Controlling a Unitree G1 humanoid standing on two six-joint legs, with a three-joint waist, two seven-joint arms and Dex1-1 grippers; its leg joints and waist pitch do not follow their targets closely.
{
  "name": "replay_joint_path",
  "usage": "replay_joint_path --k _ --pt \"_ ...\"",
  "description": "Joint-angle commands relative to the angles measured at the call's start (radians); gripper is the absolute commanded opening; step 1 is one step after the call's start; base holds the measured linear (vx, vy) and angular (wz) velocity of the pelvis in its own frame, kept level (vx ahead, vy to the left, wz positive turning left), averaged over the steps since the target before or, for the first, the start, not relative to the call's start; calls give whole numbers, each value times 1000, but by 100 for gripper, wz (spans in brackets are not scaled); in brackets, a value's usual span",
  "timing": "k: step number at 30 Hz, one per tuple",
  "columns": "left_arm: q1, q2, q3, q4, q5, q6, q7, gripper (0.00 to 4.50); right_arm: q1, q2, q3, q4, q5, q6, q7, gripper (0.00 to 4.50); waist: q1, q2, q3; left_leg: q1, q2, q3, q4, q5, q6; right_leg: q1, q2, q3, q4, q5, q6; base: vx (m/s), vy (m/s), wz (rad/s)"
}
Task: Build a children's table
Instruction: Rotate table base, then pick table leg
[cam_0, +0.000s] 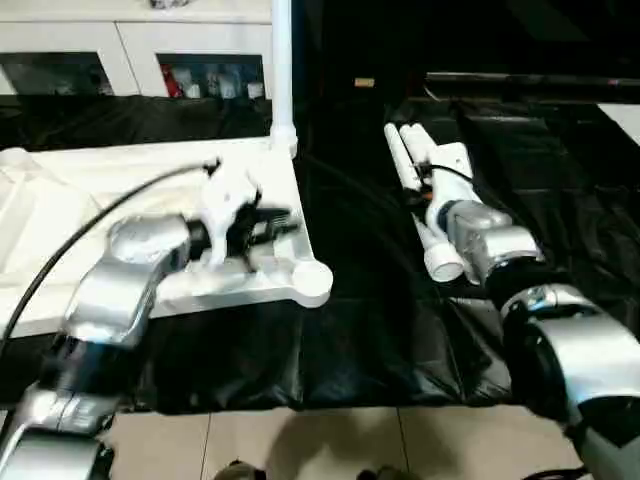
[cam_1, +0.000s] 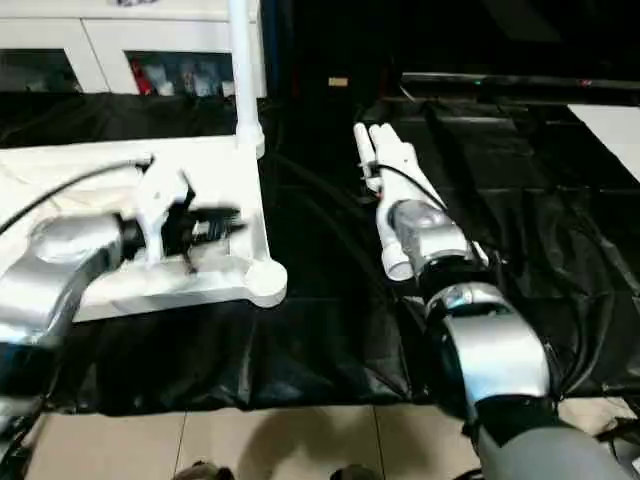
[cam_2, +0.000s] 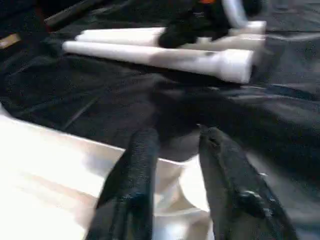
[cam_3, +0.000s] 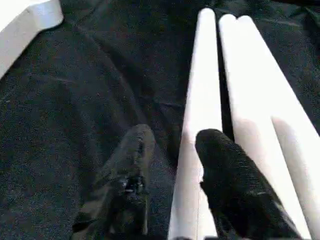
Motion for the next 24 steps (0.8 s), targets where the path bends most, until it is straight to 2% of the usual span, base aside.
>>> replay_joint_path --k 1,3,8,10,13,14,15,16,17,18,20,21,24 --pt "13 23 -3 -61 -22 37 -15 186 -35 -17 -22 18 10 4 -24 205 9 -4 -84 14 30 -10 -55 -158 4 53 -75 48 -61 -127 -237 0 0 0" --pt "23 33 3 -84 -30 52 -15 205 -38 -18 -26 23 12 5 -24 221 10 -2 -82 14 30 -11 -56 -166 -5 53 -74 49 -60 -141 -220 0 0 0" --pt "81 86 32 -213 -67 160 -27 241 -43 -22 -42 42 10 16 -45 256 16 -6 -83 11 28 -10 -54 -152 -5 52 -73 49 -57 -121 -217 0 0 0" --pt "98 100 43 -244 -78 190 -26 253 -43 -22 -42 49 8 19 -51 285 20 -8 -83 10 29 -11 -54 -148 -7 53 -75 49 -55 -121 -214 0 0 0" --pt "128 126 63 -295 -99 228 -22 277 -44 -19 -43 58 3 30 -59 301 20 -9 -74 6 26 -10 -55 -140 -2 47 -70 50 -55 -113 -204 0 0 0" --pt "134 129 72 -310 -111 235 -16 290 -44 -19 -44 64 0 29 -63 319 23 -9 -77 8 26 -9 -54 -134 -1 46 -69 50 -54 -104 -202 0 0 0" --pt "136 129 75 -314 -114 237 -14 297 -44 -19 -44 65 -1 30 -63 329 23 -14 -68 5 26 -9 -56 -135 4 42 -67 51 -56 -106 -200 0 0 0" --pt "145 132 85 -333 -126 247 -10 297 -43 -18 -44 66 -2 31 -63 329 24 -13 -70 3 26 -9 -55 -133 4 44 -68 51 -53 -104 -200 0 0 0" --pt "158 136 105 -364 -146 283 0 318 -41 -16 -39 69 -8 32 -64 341 23 -13 -64 4 27 -10 -57 -142 -1 41 -68 50 -53 -110 -200 0 0 0" --pt "158 136 105 -364 -146 283 0 327 -41 -16 -39 69 -8 32 -64 349 23 -12 -64 5 27 -10 -57 -144 -4 42 -68 50 -53 -110 -200 0 0 0" --pt "175 152 112 -392 -153 290 -2 337 -40 -12 -38 73 -10 41 -58 369 22 -19 -58 5 27 -10 -59 -151 -5 38 -66 50 -55 -112 -195 0 0 0" --pt "188 162 118 -416 -154 301 5 361 -42 -11 -38 77 -13 55 -58 375 21 -20 -55 6 27 -11 -61 -157 -8 37 -65 50 -55 -116 -193 0 0 0" --pt "203 171 124 -450 -168 328 8 378 -49 -11 -39 84 -16 93 -70 375 21 -26 -50 6 27 -10 -62 -154 -14 38 -66 51 -54 -111 -193 0 0 0"
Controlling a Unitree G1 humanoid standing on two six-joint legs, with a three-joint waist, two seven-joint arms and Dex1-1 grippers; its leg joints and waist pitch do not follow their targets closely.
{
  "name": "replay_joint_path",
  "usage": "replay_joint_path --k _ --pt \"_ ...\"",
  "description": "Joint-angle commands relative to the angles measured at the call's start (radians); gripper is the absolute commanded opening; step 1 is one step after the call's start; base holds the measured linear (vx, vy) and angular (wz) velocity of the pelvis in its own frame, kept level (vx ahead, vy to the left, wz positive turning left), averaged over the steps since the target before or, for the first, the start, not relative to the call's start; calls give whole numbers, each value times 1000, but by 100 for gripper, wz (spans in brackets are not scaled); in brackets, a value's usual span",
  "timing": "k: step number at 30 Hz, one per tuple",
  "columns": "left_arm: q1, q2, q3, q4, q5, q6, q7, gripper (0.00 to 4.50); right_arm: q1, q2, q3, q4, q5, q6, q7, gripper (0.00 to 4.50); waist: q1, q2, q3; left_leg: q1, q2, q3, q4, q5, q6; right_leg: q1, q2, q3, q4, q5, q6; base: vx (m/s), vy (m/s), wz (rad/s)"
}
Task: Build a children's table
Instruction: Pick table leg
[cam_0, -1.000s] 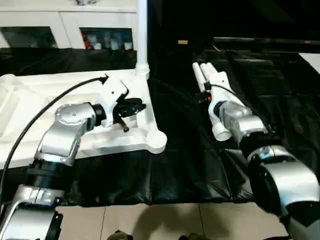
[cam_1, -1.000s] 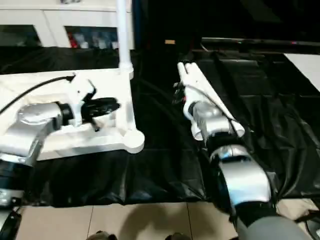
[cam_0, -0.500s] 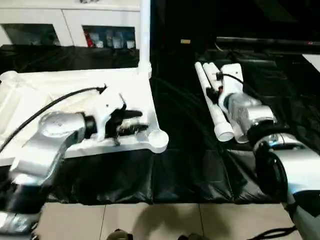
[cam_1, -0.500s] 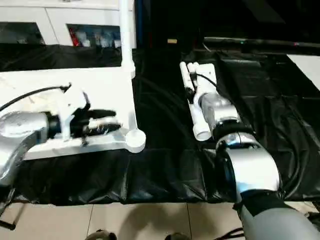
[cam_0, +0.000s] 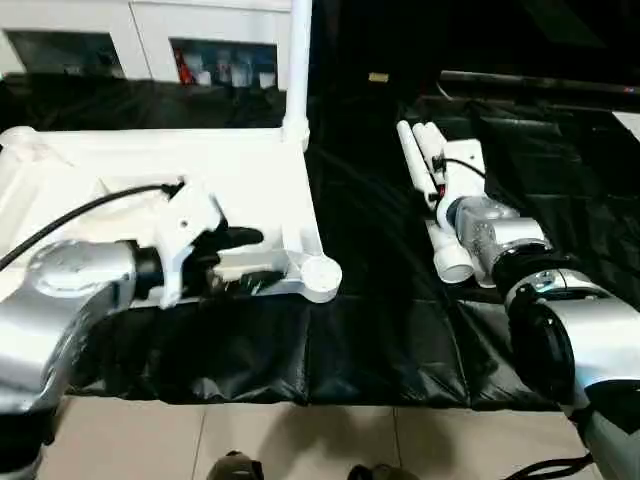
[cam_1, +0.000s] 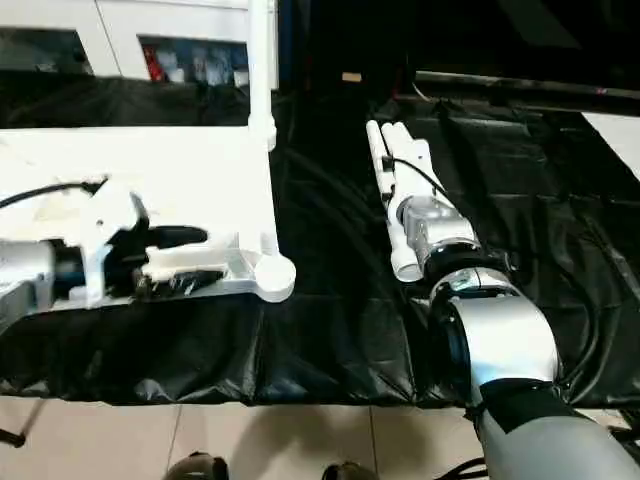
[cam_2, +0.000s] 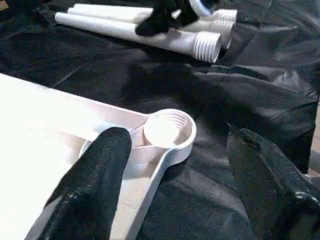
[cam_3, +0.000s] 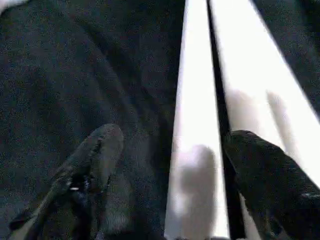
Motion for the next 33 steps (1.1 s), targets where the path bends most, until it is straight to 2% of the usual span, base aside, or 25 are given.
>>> replay_joint_path --k 1,3,5,8,11,17,19,20,23,24,25,27,30,32,33 --pt "12 20 8 -40 -15 18 -3 383 -11 -5 -4 7 -4 30 -11 375 -4 8 -63 18 28 -11 -66 -160 -15 48 -67 51 -57 -117 -192 0 0 0" --pt "38 42 10 -73 -36 37 -20 393 -16 -1 -11 11 1 67 -7 375 -5 3 -60 19 27 -11 -67 -167 -18 48 -68 52 -58 -131 -184 0 0 0" --pt "39 41 15 -84 -44 43 -14 418 -18 -1 -15 14 3 83 -5 375 -5 5 -58 20 27 -11 -68 -172 -26 46 -67 52 -59 -141 -182 0 0 0" --pt "38 43 19 -92 -54 46 -14 429 -18 -3 -18 17 4 97 -11 375 -5 4 -54 21 28 -11 -70 -184 -38 45 -68 53 -60 -147 -180 0 0 0" --pt "29 57 12 -92 -57 47 -15 429 -19 -8 -36 22 13 131 -31 375 -5 3 -50 21 27 -12 -71 -188 -44 44 -67 53 -60 -146 -175 0 0 0" --pt "9 72 8 -89 -74 65 -6 429 -17 -24 -62 28 30 231 -19 375 -4 2 -51 20 26 -11 -69 -164 -44 48 -67 53 -56 -113 -181 0 0 0" --pt "3 76 6 -86 -78 65 -4 429 -15 -34 -71 30 35 258 -13 375 -4 -1 -51 19 26 -11 -69 -163 -44 50 -66 53 -57 -116 -182 0 0 0" --pt "-2 77 7 -84 -82 68 -3 435 -15 -40 -79 31 38 265 -8 348 -3 -1 -52 19 26 -11 -69 -165 -46 49 -68 53 -58 -124 -181 0 0 0" --pt "-6 80 6 -81 -84 70 -5 435 -15 -44 -93 32 47 275 -2 336 -3 -3 -51 20 28 -11 -70 -174 -49 49 -70 53 -59 -145 -177 0 0 0" --pt "-8 84 7 -80 -88 72 -7 435 -15 -47 -98 31 49 280 2 311 -2 -1 -51 21 28 -11 -70 -177 -50 48 -71 53 -60 -151 -176 0 0 0" --pt "-11 85 5 -78 -91 73 -7 435 -16 -50 -103 31 52 285 4 304 -3 -6 -54 20 27 -11 -69 -170 -50 50 -70 53 -59 -148 -177 0 0 0" --pt "-12 89 5 -76 -96 77 -9 435 -18 -54 -111 29 57 293 8 300 -1 -6 -57 20 27 -10 -68 -156 -49 51 -70 53 -57 -135 -178 0 0 0" --pt "-11 111 4 -75 -101 84 -20 435 -20 -58 -115 26 54 302 15 260 -1 -9 -61 18 26 -9 -66 -136 -45 53 -70 52 -53 -116 -182 0 0 0" --pt "-19 109 -6 -60 -94 78 -10 435 -18 -60 -120 25 51 296 20 255 0 -15 -72 19 27 -8 -63 -117 -44 57 -71 51 -51 -101 -184 0 0 0" --pt "-19 109 -6 -59 -93 78 -9 435 -18 -60 -120 25 51 295 20 250 1 -13 -72 19 27 -8 -62 -111 -44 57 -71 52 -49 -95 -185 0 0 0"
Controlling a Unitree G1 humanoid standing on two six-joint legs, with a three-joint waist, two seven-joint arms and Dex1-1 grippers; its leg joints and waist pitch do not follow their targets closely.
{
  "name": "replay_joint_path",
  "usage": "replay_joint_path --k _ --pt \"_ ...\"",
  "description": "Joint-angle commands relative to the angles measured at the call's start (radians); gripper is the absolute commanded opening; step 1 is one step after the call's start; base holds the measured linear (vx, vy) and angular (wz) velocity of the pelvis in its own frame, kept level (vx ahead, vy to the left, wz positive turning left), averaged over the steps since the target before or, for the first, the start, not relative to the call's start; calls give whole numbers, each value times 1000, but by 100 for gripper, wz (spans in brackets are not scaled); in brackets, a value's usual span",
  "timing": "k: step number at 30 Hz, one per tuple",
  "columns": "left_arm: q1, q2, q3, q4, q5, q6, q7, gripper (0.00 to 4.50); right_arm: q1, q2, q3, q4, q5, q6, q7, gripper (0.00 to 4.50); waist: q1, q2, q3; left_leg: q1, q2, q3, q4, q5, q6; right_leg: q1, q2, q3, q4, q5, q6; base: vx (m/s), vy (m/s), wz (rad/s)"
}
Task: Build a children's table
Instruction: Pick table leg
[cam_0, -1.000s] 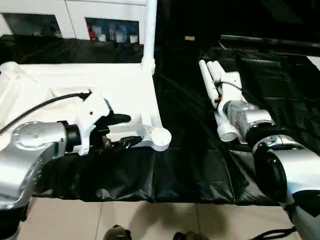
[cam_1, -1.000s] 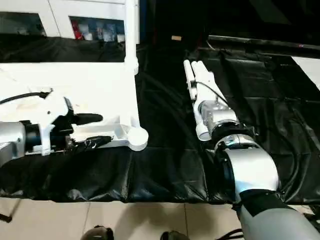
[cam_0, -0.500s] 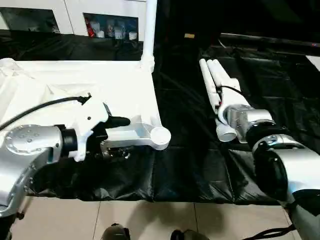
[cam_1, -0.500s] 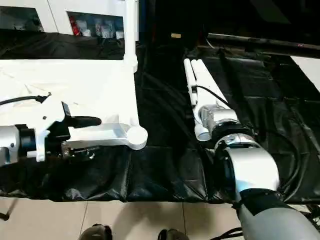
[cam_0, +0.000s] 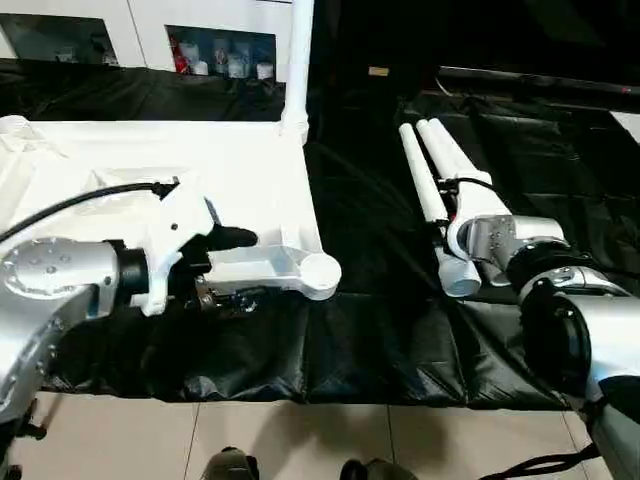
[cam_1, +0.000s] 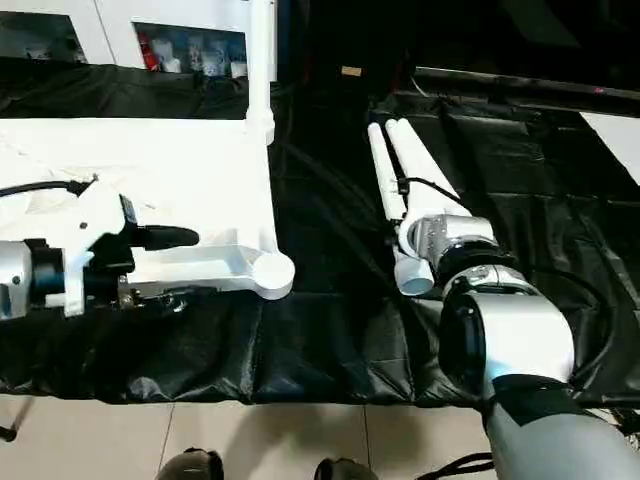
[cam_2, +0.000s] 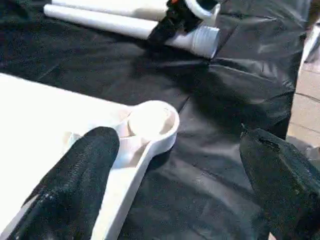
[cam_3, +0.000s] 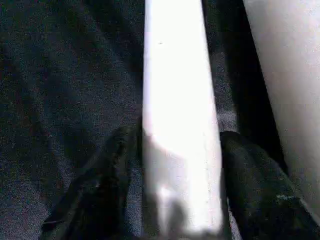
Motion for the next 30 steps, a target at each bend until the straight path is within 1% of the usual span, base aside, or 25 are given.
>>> replay_joint_path --k 1,2,3,5,7,9,11,12,13,14,15,16,17,18,19,20,22,23,24,25,26,27,28,29,30 --pt "-16 -4 -13 13 13 -6 12 435 -6 -9 -13 9 5 5 4 241 1 0 -89 18 26 -7 -60 -103 -42 59 -71 51 -49 -84 -189 0 0 0" --pt "-20 -8 -16 20 25 -12 25 435 -6 -8 -13 9 6 2 3 218 2 1 -90 17 26 -7 -59 -95 -42 59 -72 51 -47 -73 -190 0 0 0" --pt "-27 -14 -21 31 37 -18 36 435 -5 -7 -17 8 10 -4 2 218 2 -2 -96 18 27 -7 -58 -92 -42 61 -72 51 -46 -66 -191 0 0 0" --pt "-46 -42 -26 66 58 -39 77 435 -1 -3 -39 6 22 -18 -2 210 5 -1 -100 17 26 -7 -56 -83 -41 62 -73 51 -44 -53 -189 0 0 0" --pt "-55 -60 -25 83 69 -50 100 435 1 -1 -51 5 31 -32 -6 187 6 -1 -102 16 27 -7 -54 -87 -46 63 -74 52 -42 -47 -190 0 0 0" --pt "-65 -76 -28 100 76 -60 120 435 3 0 -59 3 37 -48 -8 184 6 0 -101 16 27 -8 -53 -109 -52 61 -75 51 -45 -69 -188 0 0 0" --pt "-88 -119 -28 131 72 -60 162 435 3 4 -78 -1 54 -76 9 183 8 -3 -100 17 26 -8 -52 -141 -59 59 -76 52 -49 -116 -182 0 0 0" --pt "-94 -133 -26 139 72 -61 176 435 3 6 -85 -2 60 -82 17 182 8 1 -101 18 27 -8 -52 -147 -60 58 -76 52 -49 -125 -182 0 0 0" --pt "-105 -153 -25 154 72 -62 193 435 2 8 -92 -4 67 -94 27 181 8 -2 -100 17 26 -8 -52 -158 -61 58 -75 52 -52 -141 -178 0 0 0" --pt "-122 -177 -26 178 75 -64 213 435 2 11 -99 -6 74 -109 39 181 8 5 -101 19 27 -8 -51 -170 -63 56 -75 52 -53 -147 -177 0 0 0" --pt "-127 -187 -26 185 78 -67 223 435 2 12 -106 -9 81 -123 43 181 8 4 -101 19 27 -8 -51 -171 -63 56 -75 51 -54 -149 -178 0 0 0" --pt "-148 -227 -21 211 85 -68 265 435 2 15 -114 -17 92 -161 71 181 9 11 -102 20 30 -9 -50 -178 -64 56 -76 50 -52 -148 -180 0 0 0" --pt "-165 -254 -20 233 89 -62 290 435 1 17 -118 -24 97 -185 95 181 9 13 -105 20 31 -9 -48 -177 -66 57 -75 49 -51 -134 -182 0 0 0" --pt "-170 -262 -20 240 89 -63 296 435 1 18 -121 -26 100 -191 102 181 9 17 -105 20 30 -10 -48 -173 -64 57 -74 49 -51 -124 -185 0 0 0" --pt "-183 -283 -19 256 88 -66 309 435 -1 20 -128 -32 108 -206 117 181 8 11 -108 16 29 -10 -48 -157 -59 61 -73 47 -48 -97 -193 0 0 0" --pt "-215 -328 -19 297 96 -80 350 435 -6 21 -140 -45 127 -221 153 181 9 17 -109 17 29 -10 -46 -146 -54 61 -72 46 -44 -71 -202 0 0 0" --pt "-243 -370 -18 334 114 -101 401 435 -10 21 -149 -58 144 -219 185 181 10 23 -111 19 29 -10 -44 -144 -47 61 -70 46 -44 -45 -209 0 0 0" --pt "-286 -428 -2 386 112 -94 462 435 -8 23 -151 -86 161 -226 245 181 12 26 -114 17 29 -12 -43 -131 -36 66 -71 45 -41 -10 -219 0 0 0" --pt "-302 -449 4 404 106 -111 473 435 -1 24 -151 -110 171 -227 272 181 10 30 -114 16 28 -11 -42 -128 -33 67 -69 45 -41 3 -224 0 0 0" --pt "-314 -464 6 419 103 -126 479 435 3 25 -152 -125 178 -227 289 181 11 24 -117 15 28 -13 -41 -116 -20 72 -71 44 -40 29 -234 0 0 0" --pt "-317 -469 9 422 100 -125 482 435 5 26 -152 -130 180 -225 296 181 13 20 -117 14 29 -14 -41 -102 -7 73 -73 43 -39 40 -242 0 0 0" --pt "-339 -500 28 443 85 -118 508 435 17 30 -156 -166 200 -219 342 181 13 25 -117 14 29 -14 -40 -99 -4 72 -74 42 -38 40 -248 0 0 0" --pt "-352 -520 38 454 71 -114 516 435 34 37 -159 -208 219 -226 380 181 13 28 -118 13 27 -12 -37 -95 4 74 -72 43 -39 54 -256 0 0 0" --pt "-362 -540 51 458 49 -101 520 435 55 45 -162 -261 248 -211 429 181 12 24 -118 11 26 -12 -37 -88 19 78 -71 43 -40 73 -260 0 0 0" --pt "-372 -556 55 462 39 -88 523 435 82 54 -162 -328 280 -175 475 181 15 24 -119 13 28 -13 -37 -84 25 78 -73 43 -40 75 -261 0 0 0"
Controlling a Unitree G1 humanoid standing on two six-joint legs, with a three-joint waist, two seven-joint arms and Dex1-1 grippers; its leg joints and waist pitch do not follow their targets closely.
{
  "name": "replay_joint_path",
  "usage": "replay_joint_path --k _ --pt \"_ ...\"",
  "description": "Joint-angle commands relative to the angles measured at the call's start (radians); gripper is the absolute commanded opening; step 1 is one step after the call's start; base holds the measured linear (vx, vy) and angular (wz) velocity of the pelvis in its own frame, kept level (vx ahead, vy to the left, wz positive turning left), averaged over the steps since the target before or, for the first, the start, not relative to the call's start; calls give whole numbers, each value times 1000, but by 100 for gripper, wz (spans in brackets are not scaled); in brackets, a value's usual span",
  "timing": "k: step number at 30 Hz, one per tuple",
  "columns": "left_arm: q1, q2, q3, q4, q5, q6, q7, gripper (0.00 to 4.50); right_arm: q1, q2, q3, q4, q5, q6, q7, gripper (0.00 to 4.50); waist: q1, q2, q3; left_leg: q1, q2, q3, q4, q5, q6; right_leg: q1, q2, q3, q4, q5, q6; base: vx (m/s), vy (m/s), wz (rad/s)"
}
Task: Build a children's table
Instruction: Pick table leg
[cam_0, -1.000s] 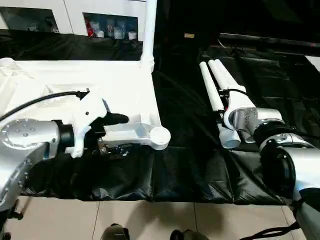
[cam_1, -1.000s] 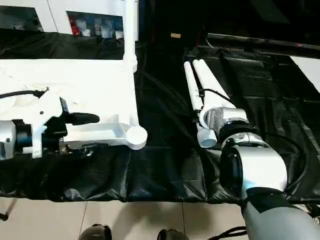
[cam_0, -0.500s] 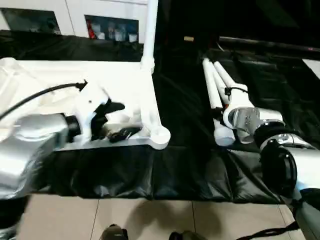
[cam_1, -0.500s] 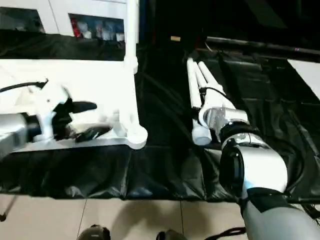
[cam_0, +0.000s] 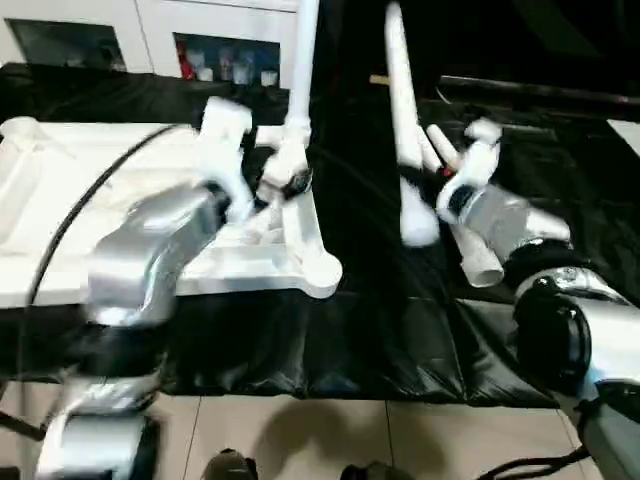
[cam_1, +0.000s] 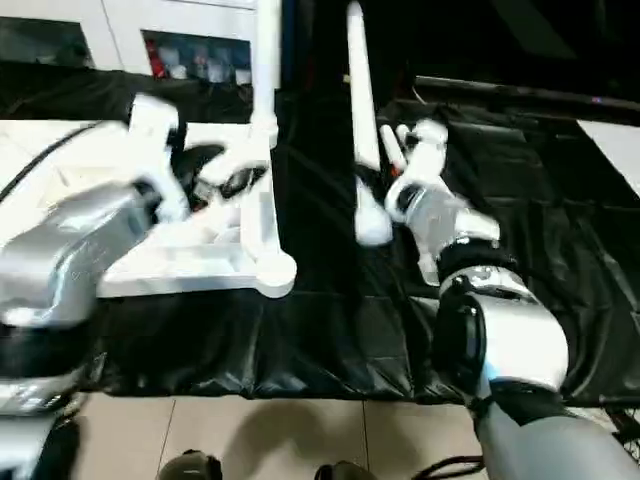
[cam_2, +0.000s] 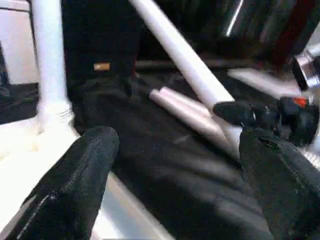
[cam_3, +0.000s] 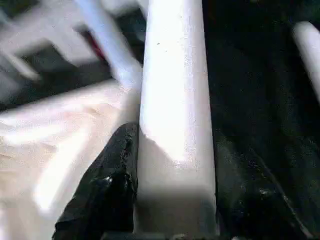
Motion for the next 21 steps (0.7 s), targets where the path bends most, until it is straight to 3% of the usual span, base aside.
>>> replay_joint_path --k 1,5,6,9,10,13,16,21 --pt "-23 -24 9 9 -31 30 13 435 51 14 -10 -155 82 64 106 181 7 25 -112 16 20 -14 -52 -81 40 77 -73 48 -53 81 -263 0 0 0" --pt "-54 -107 69 33 -119 65 34 435 233 49 56 -531 242 231 255 181 16 24 -112 20 24 -16 -53 -60 67 79 -72 47 -59 97 -263 0 0 0" --pt "-58 -116 76 37 -125 70 40 435 249 51 63 -558 251 242 269 181 16 22 -112 20 24 -16 -54 -62 65 79 -72 47 -58 91 -263 0 0 0" --pt "-79 -159 115 55 -174 94 68 435 328 56 101 -687 308 304 329 180 18 19 -104 22 23 -15 -58 -132 32 77 -77 48 -77 -50 -248 0 0 0" --pt "-89 -178 132 55 -206 110 72 435 374 55 128 -759 340 343 359 180 22 20 -102 25 23 -15 -59 -154 20 75 -77 48 -84 -108 -226 0 0 0" --pt "-100 -199 162 52 -256 133 76 435 401 54 148 -805 356 367 379 180 22 17 -101 27 25 -19 -64 -181 -5 71 -79 46 -92 -198 -192 0 0 0" --pt "-103 -207 172 43 -279 158 78 435 428 58 161 -866 366 398 374 180 25 18 -100 25 24 -19 -64 -170 -11 69 -78 46 -94 -200 -175 0 0 0" --pt "-97 -223 174 6 -314 184 85 435 465 70 214 -958 352 428 325 180 25 12 -102 21 23 -20 -63 -128 -5 70 -79 46 -89 -163 -170 0 0 0"
